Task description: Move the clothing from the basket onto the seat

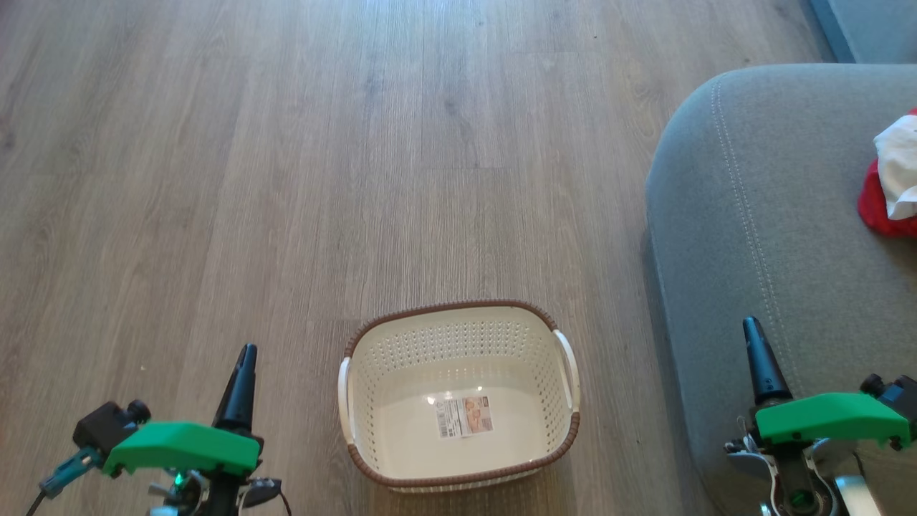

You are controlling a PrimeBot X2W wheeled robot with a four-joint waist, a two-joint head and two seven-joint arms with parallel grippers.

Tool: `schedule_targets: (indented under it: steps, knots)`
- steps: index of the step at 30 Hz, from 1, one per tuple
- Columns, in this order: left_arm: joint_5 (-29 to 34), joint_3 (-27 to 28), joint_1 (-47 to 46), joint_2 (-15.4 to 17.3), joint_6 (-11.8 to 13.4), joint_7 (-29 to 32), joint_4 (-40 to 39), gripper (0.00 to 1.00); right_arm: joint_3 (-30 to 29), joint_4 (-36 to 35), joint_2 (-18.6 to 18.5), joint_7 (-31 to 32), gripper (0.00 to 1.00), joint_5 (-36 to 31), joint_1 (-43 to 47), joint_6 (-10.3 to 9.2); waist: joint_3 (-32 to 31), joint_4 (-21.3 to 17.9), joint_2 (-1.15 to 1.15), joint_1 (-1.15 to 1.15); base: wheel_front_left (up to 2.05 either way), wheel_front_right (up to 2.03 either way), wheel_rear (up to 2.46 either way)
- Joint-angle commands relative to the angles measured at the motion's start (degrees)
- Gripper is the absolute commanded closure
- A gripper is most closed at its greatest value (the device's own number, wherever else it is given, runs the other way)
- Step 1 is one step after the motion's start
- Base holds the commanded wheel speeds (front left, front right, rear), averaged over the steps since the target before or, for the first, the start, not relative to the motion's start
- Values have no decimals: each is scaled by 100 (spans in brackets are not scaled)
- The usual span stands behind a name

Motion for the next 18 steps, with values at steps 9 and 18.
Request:
schedule_targets:
  steps: [9,18]
  knots:
    - [-594,278,-325,54,-110,160,-162,100,-6,-167,-58,191,100,576,-304,0,-34,-39,0,0,0,0,0]
    - [-1111,380,-360,53,-165,314,-153,100,-56,-165,-56,344,100,1078,-332,0,-68,-79,0,0,0,0,0]
